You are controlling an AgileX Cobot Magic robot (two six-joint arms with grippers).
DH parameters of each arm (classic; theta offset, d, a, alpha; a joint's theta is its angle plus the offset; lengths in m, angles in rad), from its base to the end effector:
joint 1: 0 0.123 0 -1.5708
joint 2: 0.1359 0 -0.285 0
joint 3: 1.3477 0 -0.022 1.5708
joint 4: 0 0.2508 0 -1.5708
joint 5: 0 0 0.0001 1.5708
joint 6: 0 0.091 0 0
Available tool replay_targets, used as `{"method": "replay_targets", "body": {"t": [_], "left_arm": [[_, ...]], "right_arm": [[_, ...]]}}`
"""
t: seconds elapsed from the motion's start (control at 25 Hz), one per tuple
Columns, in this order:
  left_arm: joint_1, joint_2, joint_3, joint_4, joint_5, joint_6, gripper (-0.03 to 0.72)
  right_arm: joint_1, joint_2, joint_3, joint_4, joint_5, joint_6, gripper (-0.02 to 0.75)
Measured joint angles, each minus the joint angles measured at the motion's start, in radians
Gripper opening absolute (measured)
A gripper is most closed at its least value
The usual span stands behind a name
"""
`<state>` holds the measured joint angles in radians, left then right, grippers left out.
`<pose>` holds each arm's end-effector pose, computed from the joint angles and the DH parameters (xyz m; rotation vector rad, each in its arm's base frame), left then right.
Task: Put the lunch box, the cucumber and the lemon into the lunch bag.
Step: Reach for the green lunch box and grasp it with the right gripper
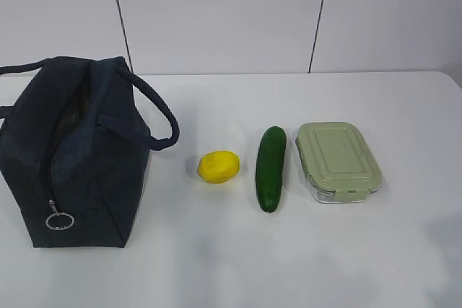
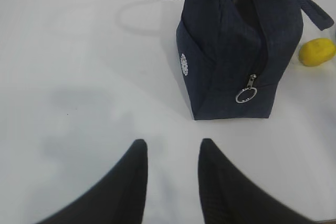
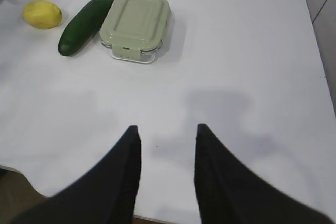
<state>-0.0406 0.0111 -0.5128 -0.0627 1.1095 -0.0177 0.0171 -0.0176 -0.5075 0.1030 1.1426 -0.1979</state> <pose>-0.0070 -0.0048 0.2771 0.0288 2.0914 -0.1109 -0.0124 0.0083 0.2730 -0.2363 2.0832 0.0151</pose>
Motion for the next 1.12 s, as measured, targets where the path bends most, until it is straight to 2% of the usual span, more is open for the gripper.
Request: {"method": "replay_targets", "body": {"t": [1.12], "left_arm": [[0.0, 0.0, 0.0, 0.0, 0.0, 0.0, 0.235]], "right_arm": [[0.0, 0.026, 0.0, 0.0, 0.0, 0.0, 0.258]]}}
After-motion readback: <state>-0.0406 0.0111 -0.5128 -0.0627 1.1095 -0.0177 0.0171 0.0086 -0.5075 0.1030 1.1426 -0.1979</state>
